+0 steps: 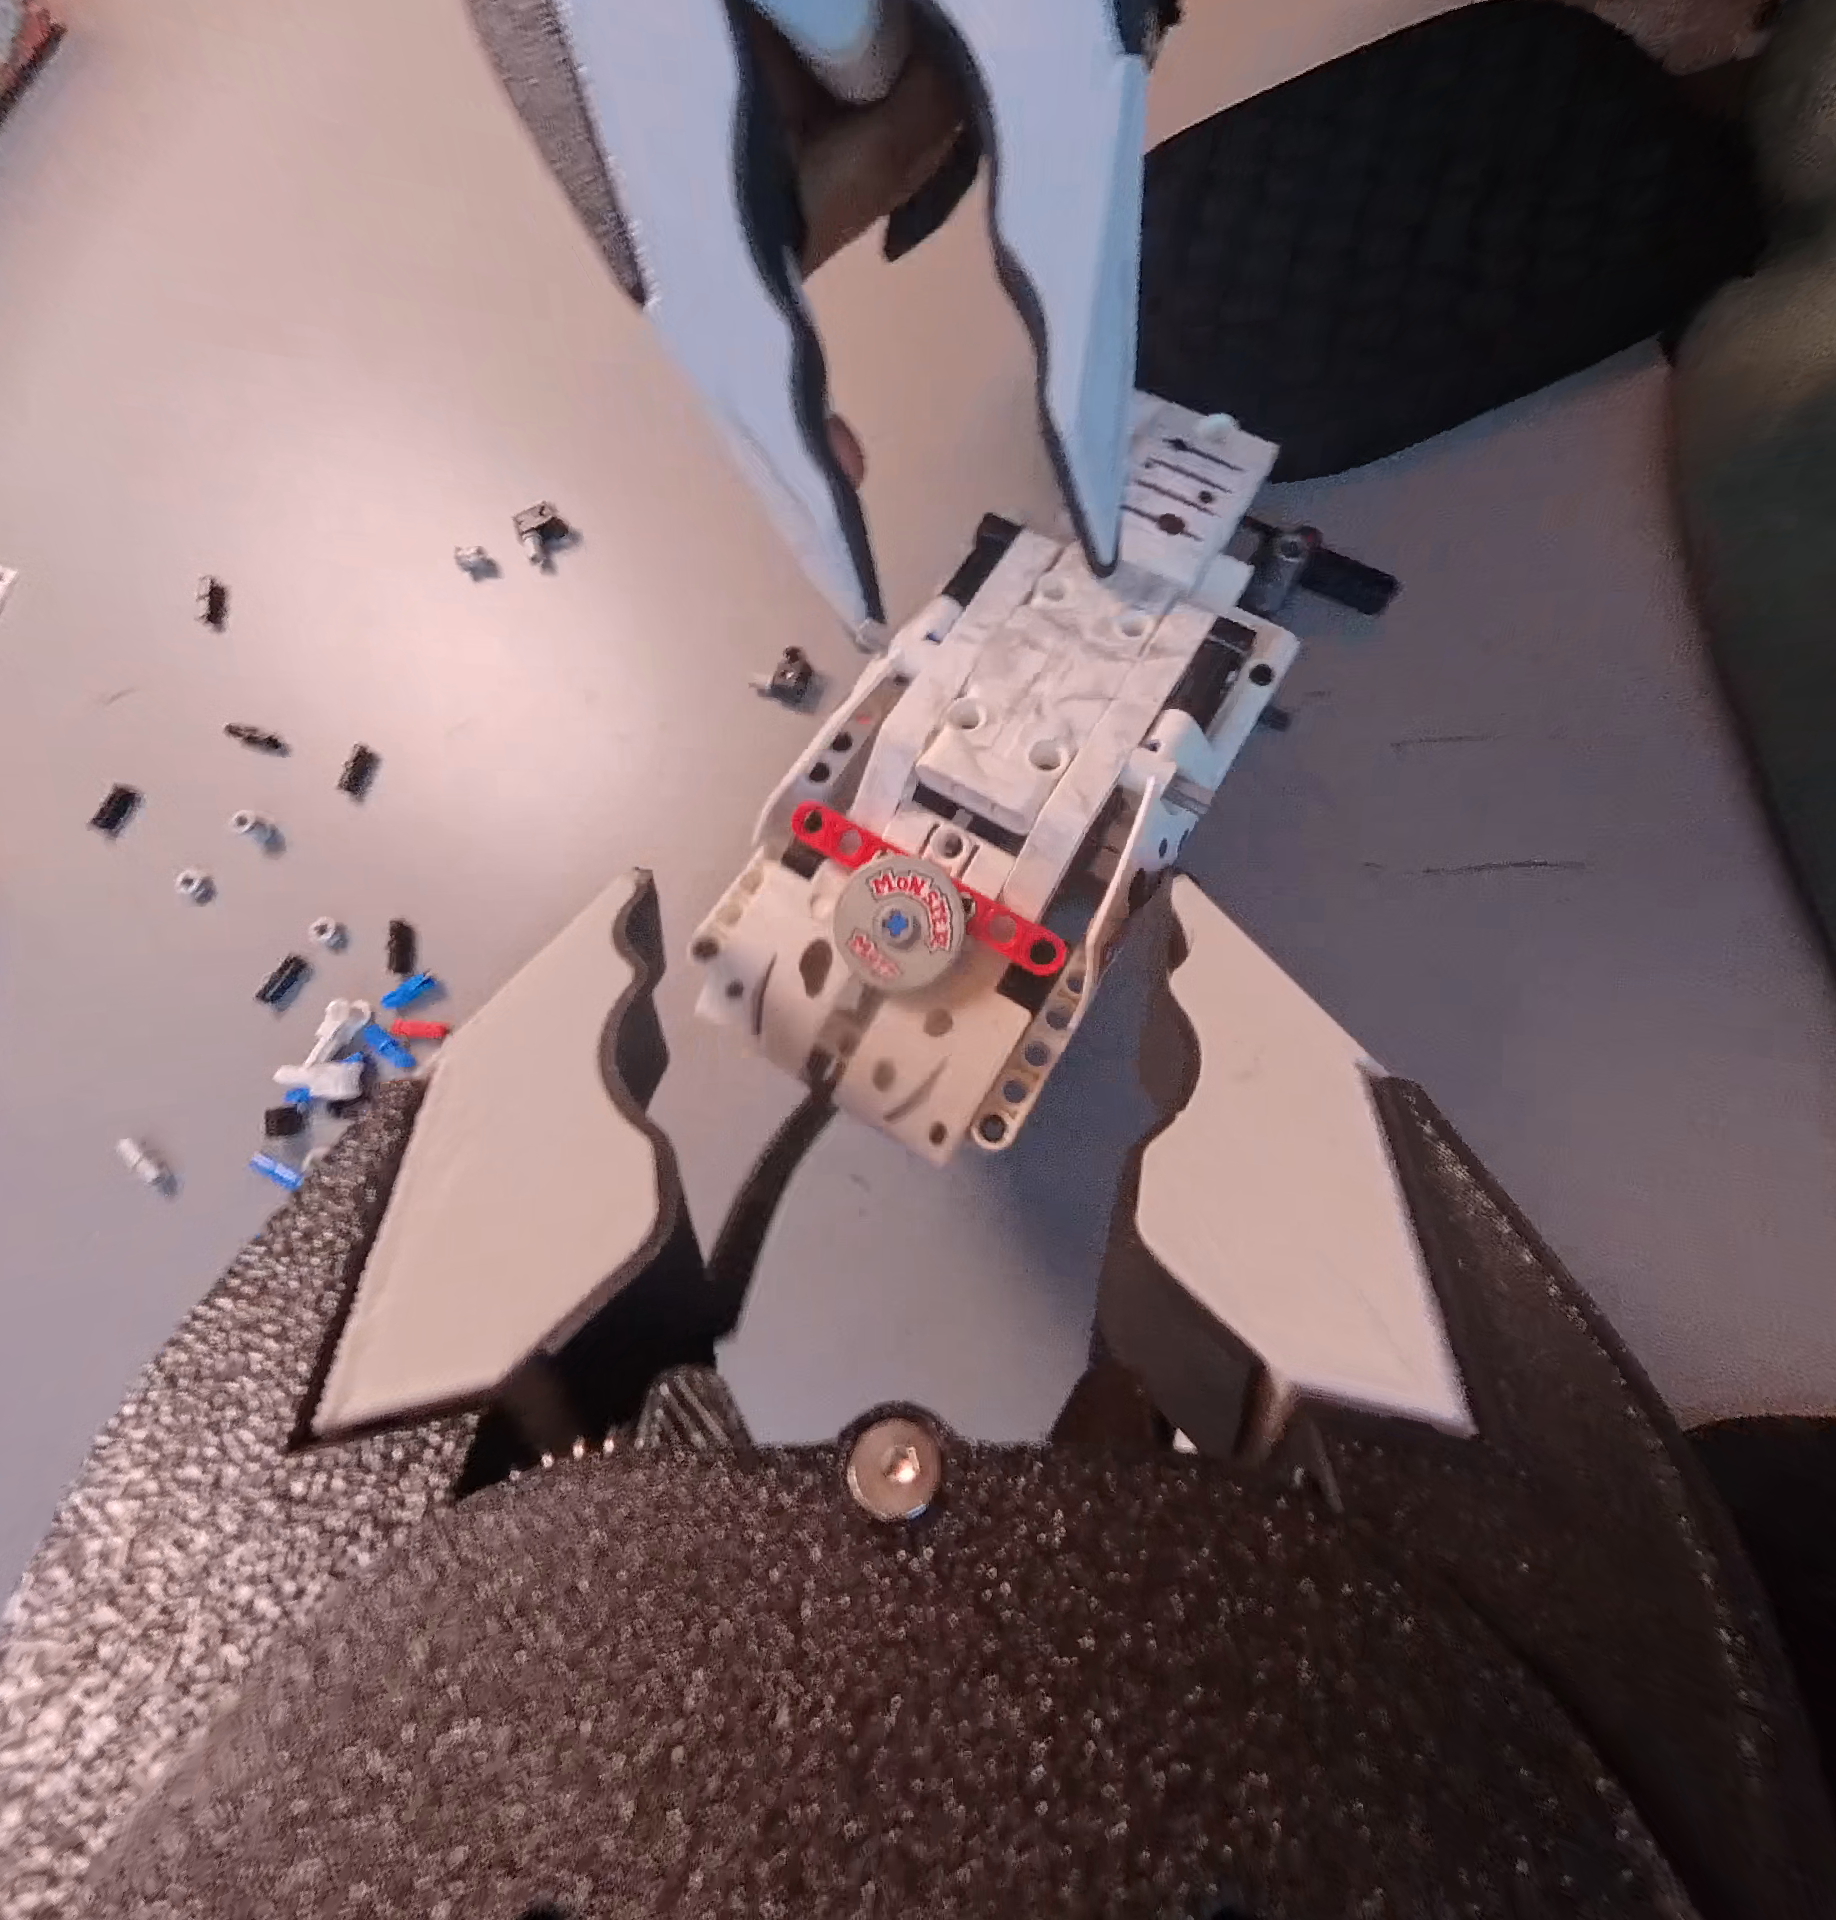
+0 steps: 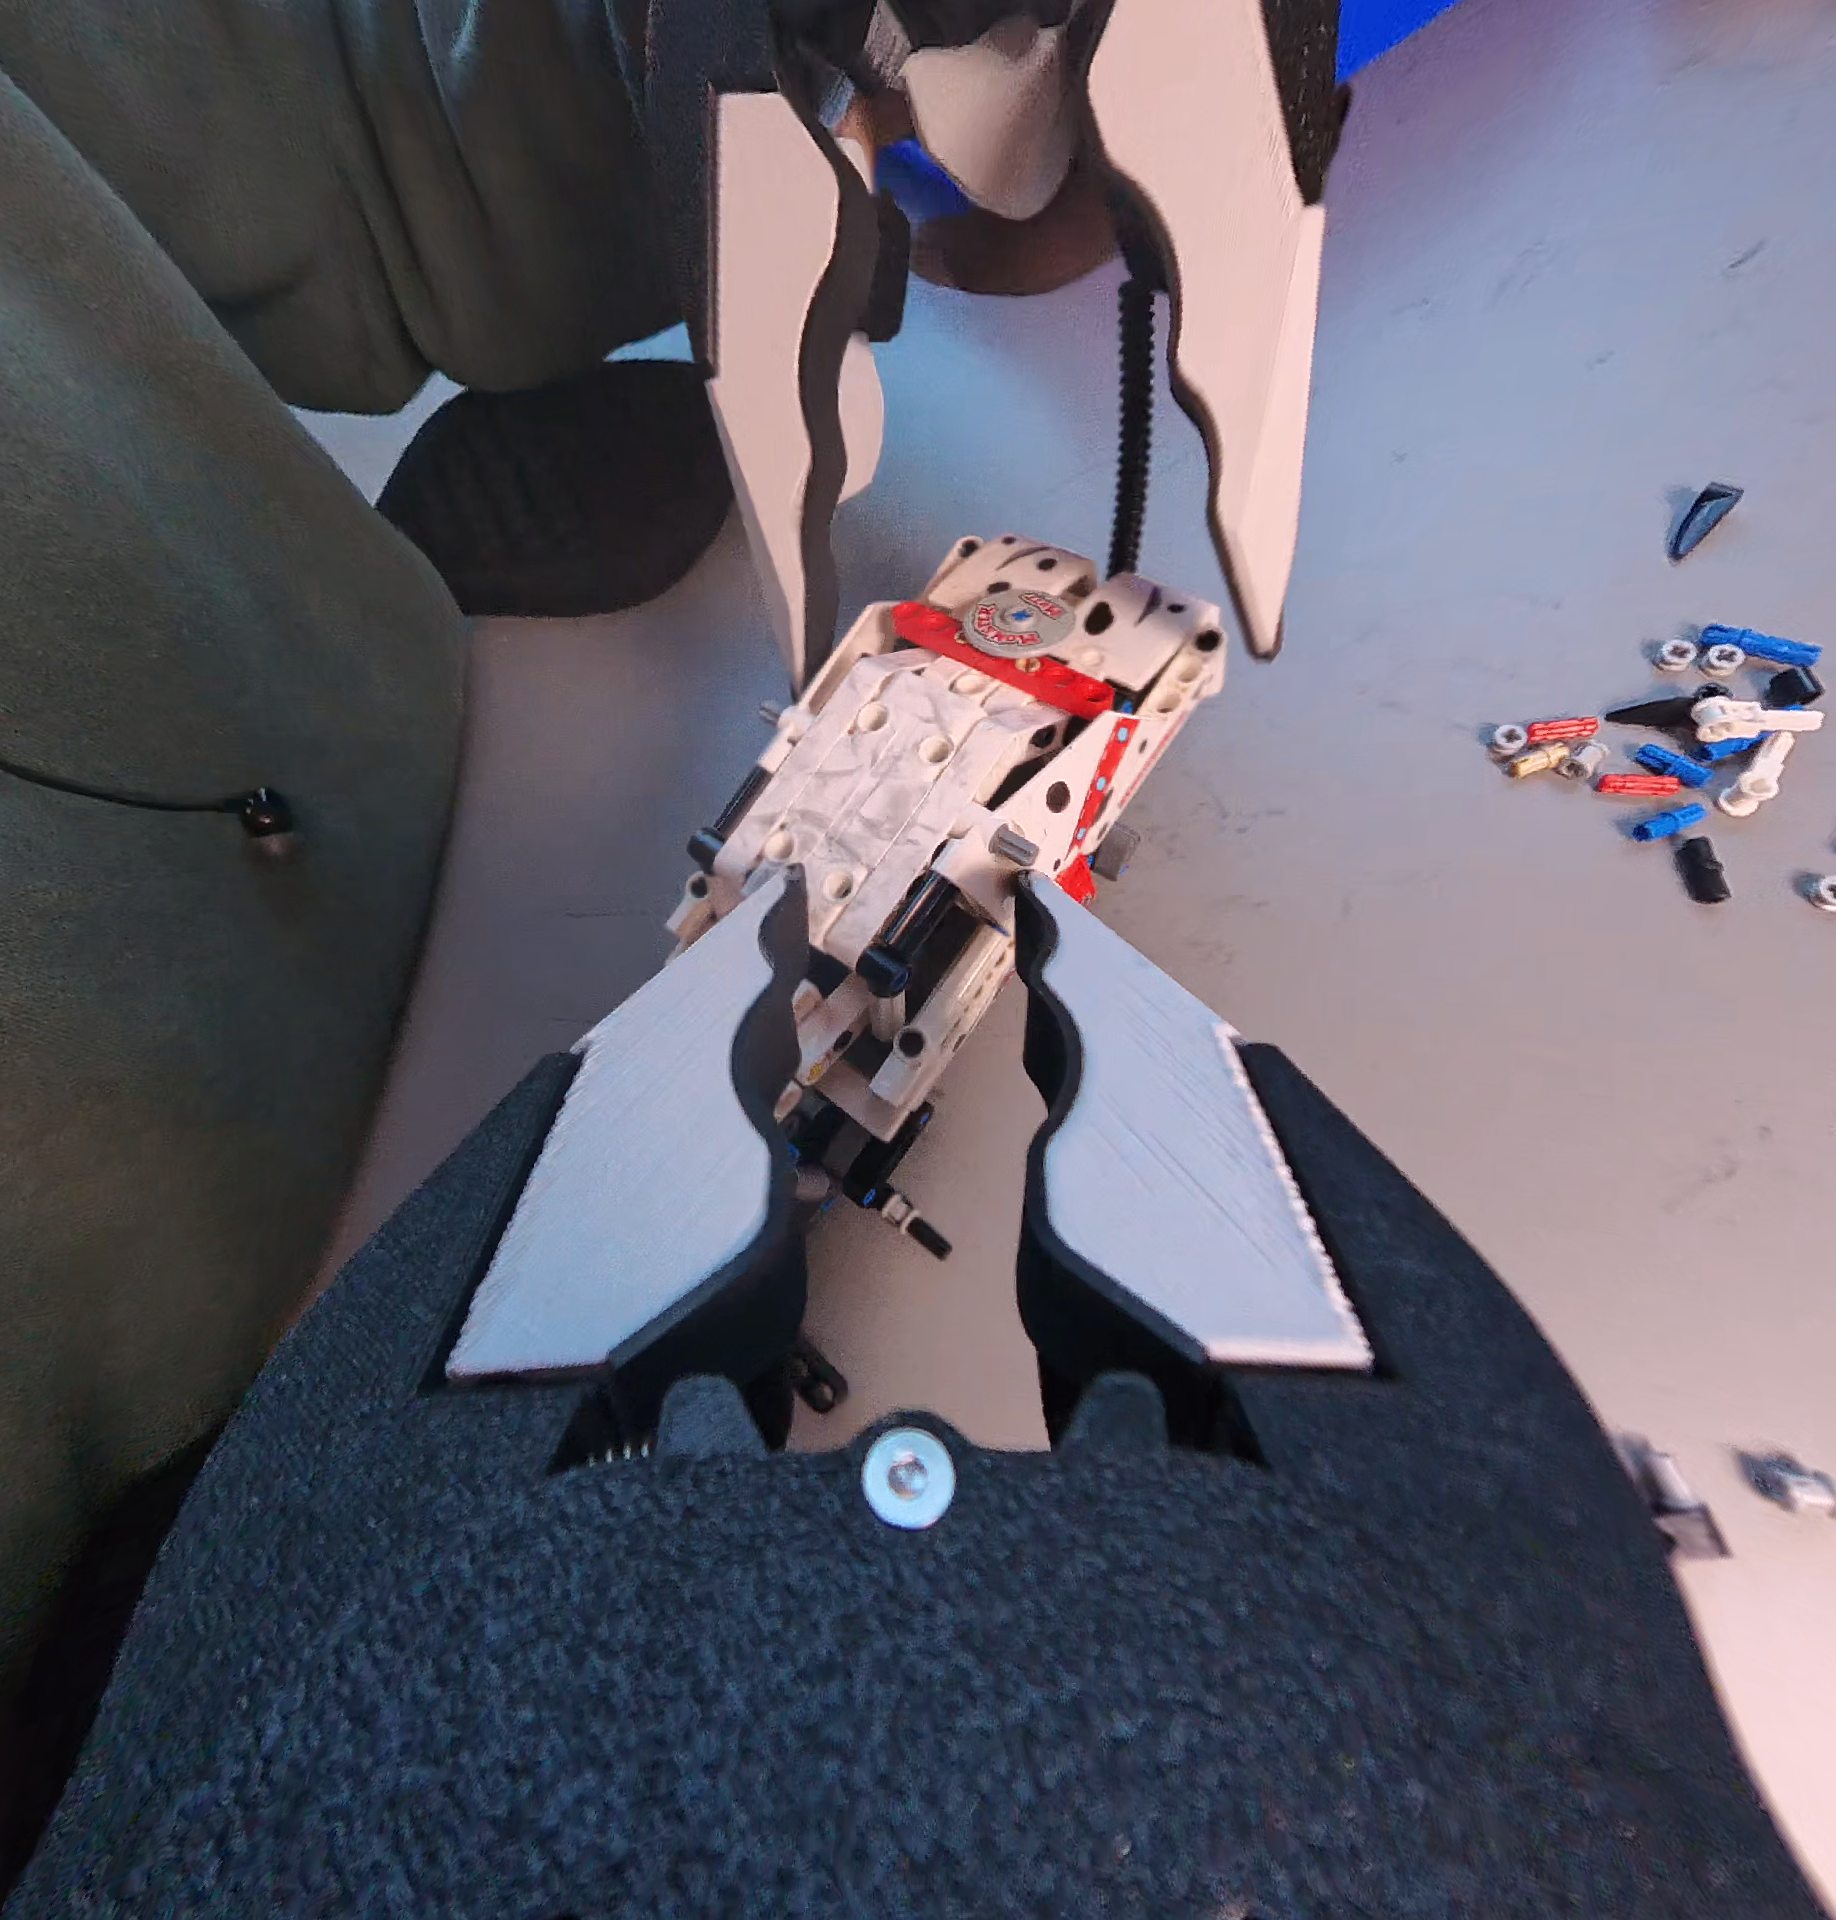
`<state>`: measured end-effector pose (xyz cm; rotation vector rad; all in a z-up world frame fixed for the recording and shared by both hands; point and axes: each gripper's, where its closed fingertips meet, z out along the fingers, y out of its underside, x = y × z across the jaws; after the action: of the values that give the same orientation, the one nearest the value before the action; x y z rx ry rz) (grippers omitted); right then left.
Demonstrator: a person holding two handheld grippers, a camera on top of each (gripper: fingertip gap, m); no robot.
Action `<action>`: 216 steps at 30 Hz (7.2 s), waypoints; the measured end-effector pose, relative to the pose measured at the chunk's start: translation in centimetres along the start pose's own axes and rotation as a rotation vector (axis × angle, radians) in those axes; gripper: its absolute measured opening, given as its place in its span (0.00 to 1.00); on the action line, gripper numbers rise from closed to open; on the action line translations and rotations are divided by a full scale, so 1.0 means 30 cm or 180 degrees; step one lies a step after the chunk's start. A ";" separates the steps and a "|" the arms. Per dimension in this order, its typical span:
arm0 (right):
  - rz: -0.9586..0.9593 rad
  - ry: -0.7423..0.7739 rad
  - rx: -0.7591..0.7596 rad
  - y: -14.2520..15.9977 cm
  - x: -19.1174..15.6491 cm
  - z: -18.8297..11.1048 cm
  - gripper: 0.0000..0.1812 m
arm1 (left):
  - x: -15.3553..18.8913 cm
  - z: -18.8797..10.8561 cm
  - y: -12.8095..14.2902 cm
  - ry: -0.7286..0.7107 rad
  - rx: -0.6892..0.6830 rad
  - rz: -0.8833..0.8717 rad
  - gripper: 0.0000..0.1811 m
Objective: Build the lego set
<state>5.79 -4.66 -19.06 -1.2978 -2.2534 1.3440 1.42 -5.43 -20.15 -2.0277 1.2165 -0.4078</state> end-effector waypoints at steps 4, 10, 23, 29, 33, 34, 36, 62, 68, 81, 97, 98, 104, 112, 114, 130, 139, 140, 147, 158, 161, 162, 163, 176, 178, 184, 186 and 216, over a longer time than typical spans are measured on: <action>0.0063 0.0006 0.0236 0.012 -0.039 -0.002 0.16 | -0.033 -0.074 0.022 -0.0648 0.0226 -0.0124 0.47; -0.0104 0.0235 0.0641 -0.008 -0.029 -0.025 0.09 | -0.002 -0.201 -0.034 -0.0940 0.0952 -0.0960 0.34; -0.1488 0.0582 0.0385 -0.016 -0.032 0.019 0.04 | 0.042 -0.045 -0.014 -0.0523 0.0962 -0.2304 0.38; -0.1389 0.0486 0.0422 -0.025 -0.022 0.027 0.02 | 0.048 -0.054 -0.033 -0.0834 0.0425 -0.1531 0.36; -0.1306 0.0573 0.0490 -0.028 -0.017 0.031 0.02 | 0.094 -0.027 -0.052 -0.0647 0.0071 -0.0995 0.30; -0.1288 0.0565 0.0498 -0.028 -0.017 0.031 0.02 | 0.100 -0.017 -0.059 -0.0525 0.0035 -0.0973 0.26; -0.1259 0.0544 0.0489 -0.027 -0.017 0.031 0.02 | 0.100 -0.005 -0.063 -0.0340 -0.0075 -0.0952 0.27; -0.1345 0.0941 0.0627 -0.048 -0.010 0.051 0.00 | 0.092 -0.008 -0.016 0.0004 -0.1274 0.0038 0.31; -0.1064 0.1005 0.1133 -0.045 -0.011 0.046 0.00 | 0.091 -0.010 -0.016 -0.0009 -0.1049 -0.0039 0.31; -0.0989 0.1139 0.1335 -0.016 -0.004 -0.012 0.00 | 0.066 -0.055 0.024 -0.0233 -0.0751 -0.0282 0.31; -0.0930 0.0821 0.1090 -0.078 0.027 0.064 0.01 | 0.058 -0.027 -0.007 -0.0171 -0.0528 -0.0276 0.31; -0.0919 0.0809 0.1091 -0.078 0.027 0.064 0.01 | 0.058 -0.026 -0.007 -0.0173 -0.0521 -0.0280 0.31; -0.0992 0.0861 0.1154 -0.079 0.030 0.063 0.00 | 0.058 -0.025 -0.008 -0.0192 -0.0439 -0.0309 0.31; -0.0914 0.0935 0.1222 -0.047 0.051 0.031 0.00 | 0.056 -0.038 0.004 -0.0299 -0.0239 -0.0459 0.31; -0.0813 0.0925 0.1524 -0.116 0.038 -0.017 0.00 | 0.055 -0.036 0.001 -0.0315 -0.0269 -0.0431 0.31; -0.1044 0.0705 0.0989 -0.079 0.042 0.075 0.01 | 0.057 -0.021 -0.013 -0.0246 -0.0154 -0.0421 0.31; -0.1108 0.0687 0.1135 -0.076 0.037 0.070 0.00 | 0.056 -0.017 -0.013 -0.0306 -0.0149 -0.0456 0.31; -0.1075 0.0664 0.1150 -0.076 0.037 0.069 0.00 | 0.057 -0.018 -0.013 -0.0311 -0.0141 -0.0461 0.31; -0.1046 0.0654 0.1163 -0.071 0.032 0.066 0.00 | 0.062 -0.016 -0.016 -0.0310 -0.0082 -0.0460 0.31; -0.0980 0.0728 0.1206 -0.039 0.051 -0.008 0.00 | 0.054 -0.050 0.014 -0.0410 -0.0077 -0.0581 0.31; -0.0902 0.0703 0.1209 -0.038 0.035 0.015 0.00 | 0.054 -0.044 0.009 -0.0422 -0.0106 -0.0567 0.31; -0.0893 0.0729 0.1180 -0.043 0.037 0.029 0.00 | 0.053 -0.040 0.005 -0.0424 -0.0113 -0.0564 0.31; -0.0899 0.0772 0.1202 -0.056 0.040 0.034 0.00 | 0.054 -0.036 0.000 -0.0426 -0.0107 -0.0562 0.31; -0.1003 0.0437 0.0935 -0.080 0.029 0.078 0.02 | 0.062 -0.017 -0.020 -0.0351 0.0040 -0.0501 0.31; -0.1041 0.0333 0.0902 -0.083 0.030 0.080 0.01 | 0.060 -0.018 -0.017 -0.0344 0.0009 -0.0492 0.31; -0.1166 0.0462 0.0998 -0.087 0.029 0.072 0.00 | 0.064 -0.014 -0.022 -0.0354 0.0128 -0.0515 0.31; -0.1009 0.0343 0.1138 -0.085 0.027 0.066 0.00 | 0.066 -0.018 -0.019 -0.0362 0.0170 -0.0523 0.31; -0.1475 0.0556 0.0378 -0.076 0.035 0.074 0.00 | 0.061 -0.018 -0.031 -0.0459 0.0564 -0.0538 0.31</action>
<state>2.60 -5.62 -18.74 -0.7546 -2.1385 1.1255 2.62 -6.96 -19.27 -1.9757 0.8937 -0.4266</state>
